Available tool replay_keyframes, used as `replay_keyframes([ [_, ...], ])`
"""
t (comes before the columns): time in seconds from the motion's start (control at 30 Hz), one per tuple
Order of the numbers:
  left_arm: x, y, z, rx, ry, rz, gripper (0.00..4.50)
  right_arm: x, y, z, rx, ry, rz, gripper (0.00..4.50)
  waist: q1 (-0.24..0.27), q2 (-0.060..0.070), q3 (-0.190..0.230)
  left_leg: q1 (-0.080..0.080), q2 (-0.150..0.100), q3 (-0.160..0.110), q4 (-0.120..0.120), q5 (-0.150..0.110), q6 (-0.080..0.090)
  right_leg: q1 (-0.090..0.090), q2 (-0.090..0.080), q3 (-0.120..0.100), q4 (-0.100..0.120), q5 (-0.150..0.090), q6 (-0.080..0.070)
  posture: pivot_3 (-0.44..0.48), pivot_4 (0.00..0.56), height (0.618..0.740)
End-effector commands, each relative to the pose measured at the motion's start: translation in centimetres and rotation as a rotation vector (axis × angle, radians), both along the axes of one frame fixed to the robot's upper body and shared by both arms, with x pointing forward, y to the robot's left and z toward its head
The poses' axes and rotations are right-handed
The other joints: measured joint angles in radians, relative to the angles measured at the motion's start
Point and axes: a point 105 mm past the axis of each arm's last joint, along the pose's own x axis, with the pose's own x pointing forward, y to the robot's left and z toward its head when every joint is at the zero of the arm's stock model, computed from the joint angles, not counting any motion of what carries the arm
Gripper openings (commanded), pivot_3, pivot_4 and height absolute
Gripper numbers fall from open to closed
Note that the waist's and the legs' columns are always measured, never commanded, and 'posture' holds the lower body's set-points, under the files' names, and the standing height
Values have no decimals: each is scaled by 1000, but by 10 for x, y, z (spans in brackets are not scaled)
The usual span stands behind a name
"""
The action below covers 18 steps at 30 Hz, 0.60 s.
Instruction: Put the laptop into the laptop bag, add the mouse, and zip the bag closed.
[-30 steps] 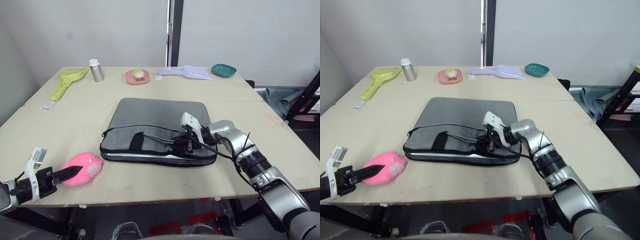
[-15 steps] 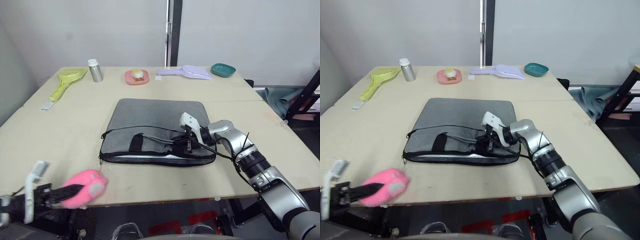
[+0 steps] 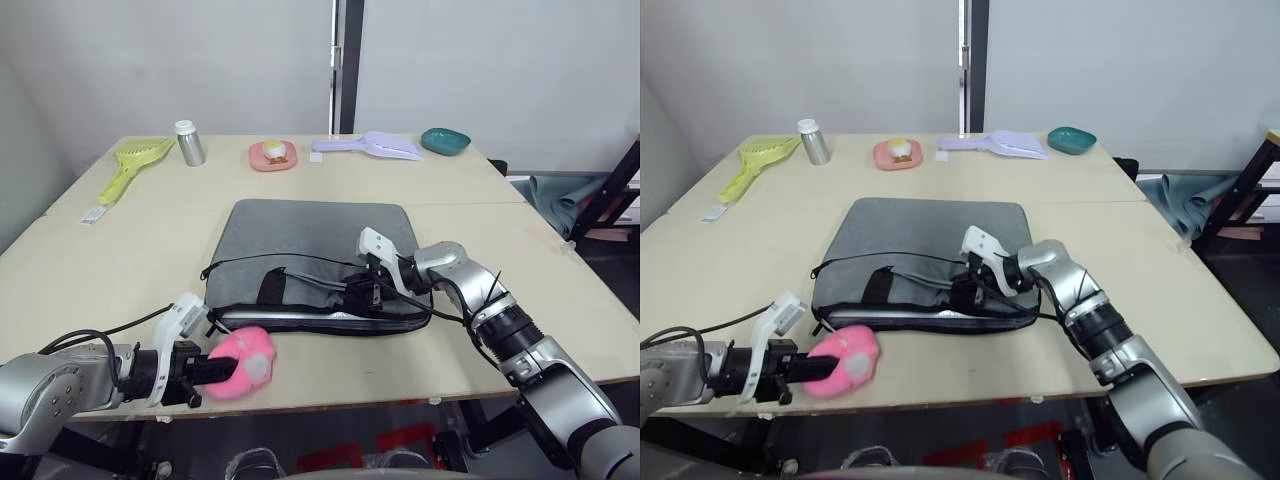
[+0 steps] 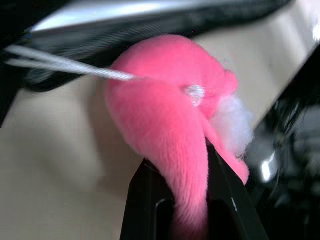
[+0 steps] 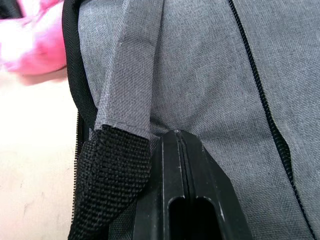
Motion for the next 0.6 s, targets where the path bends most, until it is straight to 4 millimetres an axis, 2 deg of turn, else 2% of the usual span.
replay_keyframes([
  [0.03, -17, -21, -1, -34, 13, -211, 257, -18, -25, -65, -224, 178, -81, 0, -1, 1, -2, 0, 0, 0, 0, 0, -1, 0, 0, 0, 0, 0, 0, 0, 150, 740],
  [0.1, -14, -20, -2, -21, -4, -232, 257, -18, -24, -65, -224, 179, -82, 0, -2, 2, -2, 0, 0, 2, 0, -1, -2, 0, 0, 0, -1, 1, -2, 0, 150, 740],
  [0.13, -7, -24, 0, -37, -22, -232, 257, -19, -24, -64, -223, 178, -79, 0, -3, 3, -3, 0, 0, 2, 0, -2, -3, 0, 0, 0, -1, 5, -9, 0, 150, 740],
  [0.23, 8, -42, 9, -117, -63, -248, 257, -21, -23, -63, -223, 175, -70, 0, 1, 4, -4, -1, 0, 3, 0, -2, -4, 0, 0, 0, -2, 5, -10, 0, 150, 740],
  [0.33, 21, -43, 1, -103, -77, -191, 257, -22, -24, -62, -225, 176, -71, 0, 0, 5, -5, 0, 0, 3, 0, -2, -4, 0, 0, 0, -2, 6, -11, 0, 150, 740],
  [0.53, 55, -15, 7, -108, -129, 16, 257, -24, -26, -61, -231, 175, -72, 0, 16, 8, -5, 0, -1, 5, 0, -2, -4, 1, -3, 0, 0, 6, -11, 0, 150, 740],
  [0.6, 72, 2, 16, -119, -161, 111, 257, -24, -26, -60, -232, 175, -72, 0, 19, 8, -5, 0, -1, 5, 0, -3, -4, 1, -3, 1, 1, 3, -7, 0, 150, 740],
])
